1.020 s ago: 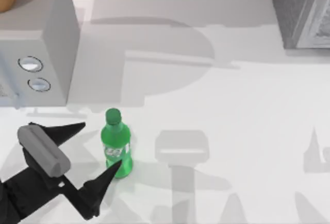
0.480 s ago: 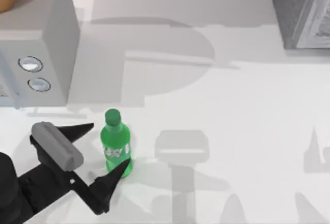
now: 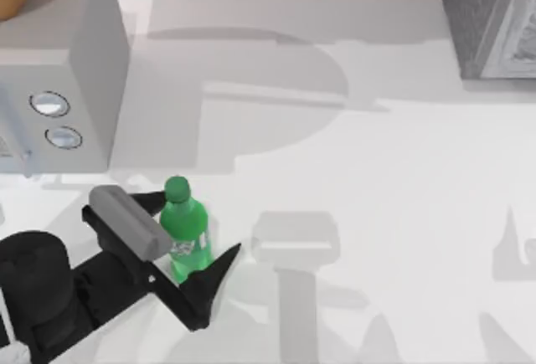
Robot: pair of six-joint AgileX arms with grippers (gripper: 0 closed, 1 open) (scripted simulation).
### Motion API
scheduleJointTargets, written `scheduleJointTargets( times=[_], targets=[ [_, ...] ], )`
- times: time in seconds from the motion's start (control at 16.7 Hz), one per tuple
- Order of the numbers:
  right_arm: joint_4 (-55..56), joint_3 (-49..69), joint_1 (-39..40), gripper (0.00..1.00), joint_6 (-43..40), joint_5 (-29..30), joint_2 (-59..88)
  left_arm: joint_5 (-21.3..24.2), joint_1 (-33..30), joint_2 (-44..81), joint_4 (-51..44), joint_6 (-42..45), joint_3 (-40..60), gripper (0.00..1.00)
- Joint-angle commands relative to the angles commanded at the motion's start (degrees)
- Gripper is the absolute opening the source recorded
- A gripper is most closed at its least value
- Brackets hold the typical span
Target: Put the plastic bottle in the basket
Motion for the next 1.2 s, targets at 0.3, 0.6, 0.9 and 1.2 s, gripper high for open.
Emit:
scheduleJointTargets(
  times=[0.3, 0.6, 0.9, 1.2],
  targets=[
    [0.0, 0.0, 0.0, 1.0, 0.0, 0.0, 0.0, -0.4, -0.5, 0.4, 0.0, -0.1, 0.5, 1.0],
    [0.0, 0.0, 0.0, 1.0, 0.0, 0.0, 0.0, -0.4, -0.5, 0.4, 0.0, -0.1, 0.5, 0.7],
    [0.0, 0.0, 0.0, 1.0, 0.0, 0.0, 0.0, -0.4, -0.5, 0.4, 0.0, -0.1, 0.5, 0.32],
    [0.0, 0.0, 0.0, 1.0, 0.0, 0.0, 0.0, -0.4, -0.5, 0.4, 0.0, -0.1, 0.5, 0.0]
  ],
)
